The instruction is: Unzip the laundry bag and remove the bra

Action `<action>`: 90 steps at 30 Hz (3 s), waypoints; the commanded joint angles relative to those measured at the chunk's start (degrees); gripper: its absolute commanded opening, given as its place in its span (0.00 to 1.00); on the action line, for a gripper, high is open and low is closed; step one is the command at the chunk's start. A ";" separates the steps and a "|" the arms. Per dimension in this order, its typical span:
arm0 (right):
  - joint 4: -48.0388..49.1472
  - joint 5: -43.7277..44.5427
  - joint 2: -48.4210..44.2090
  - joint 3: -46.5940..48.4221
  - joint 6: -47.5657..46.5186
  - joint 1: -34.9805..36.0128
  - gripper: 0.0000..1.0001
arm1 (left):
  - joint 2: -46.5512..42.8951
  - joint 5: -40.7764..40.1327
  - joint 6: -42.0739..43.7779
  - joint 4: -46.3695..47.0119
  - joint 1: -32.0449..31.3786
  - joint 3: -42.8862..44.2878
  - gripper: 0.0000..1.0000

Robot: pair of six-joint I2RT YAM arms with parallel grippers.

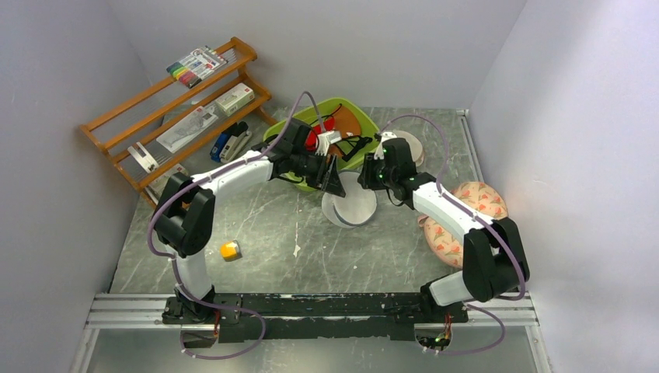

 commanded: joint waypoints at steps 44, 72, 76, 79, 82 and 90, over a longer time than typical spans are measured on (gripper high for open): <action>0.62 -22.25 -26.71 -23.27 21.76 -0.42 0.89 | -33.81 -13.05 -47.48 51.55 -0.92 -46.47 0.07; -4.89 -41.18 -15.61 -6.80 6.91 -1.91 0.00 | -52.61 -24.14 9.91 6.30 -2.25 -29.90 0.98; -2.70 -50.33 -12.32 -6.05 9.26 -1.91 0.00 | -51.76 -22.88 23.23 9.01 -5.12 -28.53 0.88; -1.99 -53.08 -11.92 -5.65 9.59 -1.92 0.00 | -48.90 -25.98 36.43 4.82 -9.65 -27.93 0.91; -5.54 -49.46 -12.97 -4.46 6.40 -2.08 0.00 | -44.45 -31.20 49.23 -2.98 -17.37 -27.80 0.90; -3.89 -50.21 -11.54 -5.41 7.18 -2.60 0.00 | -46.25 -40.41 53.39 1.84 -27.77 -36.03 0.88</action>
